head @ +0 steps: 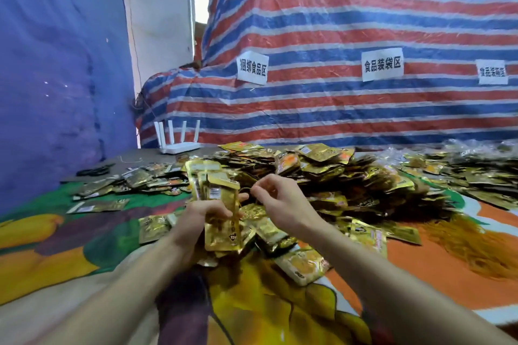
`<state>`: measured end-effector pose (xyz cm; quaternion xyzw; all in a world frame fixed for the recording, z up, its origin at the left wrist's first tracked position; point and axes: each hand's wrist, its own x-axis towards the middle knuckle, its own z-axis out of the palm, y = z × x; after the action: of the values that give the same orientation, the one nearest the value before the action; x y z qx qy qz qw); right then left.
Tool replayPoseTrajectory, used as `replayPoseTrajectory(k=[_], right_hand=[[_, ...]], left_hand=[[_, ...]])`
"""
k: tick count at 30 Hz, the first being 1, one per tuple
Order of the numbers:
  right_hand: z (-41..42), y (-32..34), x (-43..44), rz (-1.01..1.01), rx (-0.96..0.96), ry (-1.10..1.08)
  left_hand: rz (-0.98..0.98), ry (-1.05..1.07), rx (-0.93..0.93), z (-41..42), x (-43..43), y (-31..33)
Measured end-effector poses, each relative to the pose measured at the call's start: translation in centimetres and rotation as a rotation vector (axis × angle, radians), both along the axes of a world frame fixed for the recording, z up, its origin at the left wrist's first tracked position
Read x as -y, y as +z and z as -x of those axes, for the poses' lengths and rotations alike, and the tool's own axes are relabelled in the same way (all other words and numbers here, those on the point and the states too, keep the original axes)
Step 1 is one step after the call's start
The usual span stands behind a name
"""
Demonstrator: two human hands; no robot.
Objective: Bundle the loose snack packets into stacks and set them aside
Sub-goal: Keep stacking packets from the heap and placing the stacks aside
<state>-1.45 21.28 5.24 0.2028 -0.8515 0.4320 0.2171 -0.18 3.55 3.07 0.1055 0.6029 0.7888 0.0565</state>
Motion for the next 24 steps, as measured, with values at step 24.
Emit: replayPoseTrajectory(k=[24], right_hand=[[2.9,-1.1,3.3,1.045,0.754,0.919]], left_hand=[[-0.455,-0.348,0.016,1.5,6.2,-2.7]])
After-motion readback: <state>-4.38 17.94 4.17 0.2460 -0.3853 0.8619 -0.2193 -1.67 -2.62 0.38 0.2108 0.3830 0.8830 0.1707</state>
